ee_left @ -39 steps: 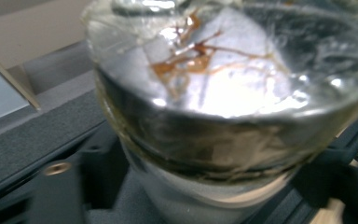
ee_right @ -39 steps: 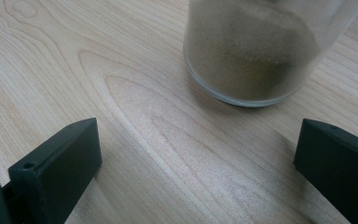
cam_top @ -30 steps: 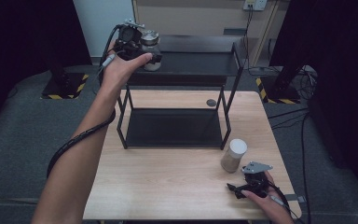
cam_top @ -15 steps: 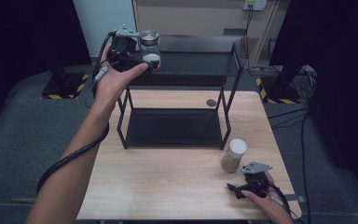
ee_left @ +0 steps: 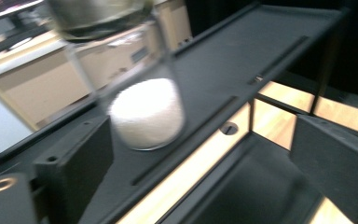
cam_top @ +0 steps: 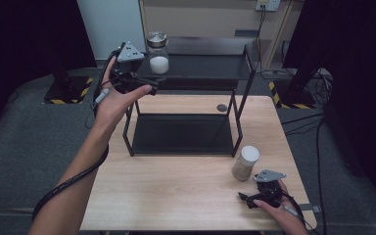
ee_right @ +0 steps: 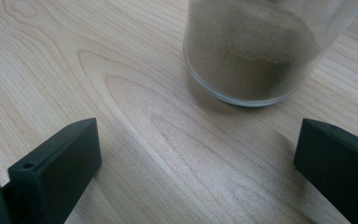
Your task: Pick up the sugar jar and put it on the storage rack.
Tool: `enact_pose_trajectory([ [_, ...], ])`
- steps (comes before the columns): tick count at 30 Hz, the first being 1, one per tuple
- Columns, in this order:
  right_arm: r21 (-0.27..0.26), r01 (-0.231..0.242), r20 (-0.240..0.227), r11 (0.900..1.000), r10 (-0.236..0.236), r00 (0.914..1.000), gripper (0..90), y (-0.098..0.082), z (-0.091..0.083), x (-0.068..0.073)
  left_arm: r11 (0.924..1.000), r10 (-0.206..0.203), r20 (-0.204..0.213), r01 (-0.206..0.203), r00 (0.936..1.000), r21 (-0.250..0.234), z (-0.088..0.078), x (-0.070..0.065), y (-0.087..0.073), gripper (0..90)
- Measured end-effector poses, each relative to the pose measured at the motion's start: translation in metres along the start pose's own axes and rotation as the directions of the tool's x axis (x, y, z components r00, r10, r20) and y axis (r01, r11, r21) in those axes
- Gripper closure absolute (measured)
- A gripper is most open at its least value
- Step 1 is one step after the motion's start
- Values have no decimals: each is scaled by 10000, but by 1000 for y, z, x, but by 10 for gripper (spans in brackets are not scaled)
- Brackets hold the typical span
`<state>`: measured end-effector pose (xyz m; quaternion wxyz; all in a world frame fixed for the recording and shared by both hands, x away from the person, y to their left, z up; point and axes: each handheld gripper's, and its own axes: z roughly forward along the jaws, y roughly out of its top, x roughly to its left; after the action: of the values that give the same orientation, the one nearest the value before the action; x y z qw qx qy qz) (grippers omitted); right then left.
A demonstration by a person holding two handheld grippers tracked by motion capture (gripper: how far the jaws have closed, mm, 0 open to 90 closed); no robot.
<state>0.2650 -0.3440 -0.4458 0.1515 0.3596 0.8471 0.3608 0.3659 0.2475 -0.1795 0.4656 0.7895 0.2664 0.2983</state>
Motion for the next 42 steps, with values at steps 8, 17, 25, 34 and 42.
enact_pose_trajectory([
  [8, 4, -1, 0, 10000, 1, 10000, 11, 0, 0, 0, 9975, 670, 704, -653, 9953, -257, 5, -7, -10, 45],
  [17, 6, -1, 0, 10000, 1, 10000, 12, 0, 0, 0, 9946, 1020, 1221, -990, 9873, -303, 18, -15, -18, 40],
  [25, 6, -3, 0, 10000, 3, 10000, 11, 0, 0, 0, 9940, 1095, 1644, -1076, 9803, -202, 33, -20, -37, 45],
  [34, 4, 0, -1, 10000, 0, 10000, 11, 0, 0, 0, 9931, 1123, 2075, -1167, 9718, 92, 47, -22, -59, 43],
  [42, 6, -4, 1, 10000, 4, 10000, 11, 0, 0, 0, 9898, 1285, 2339, -1394, 9637, 306, 55, -25, -73, 41],
])
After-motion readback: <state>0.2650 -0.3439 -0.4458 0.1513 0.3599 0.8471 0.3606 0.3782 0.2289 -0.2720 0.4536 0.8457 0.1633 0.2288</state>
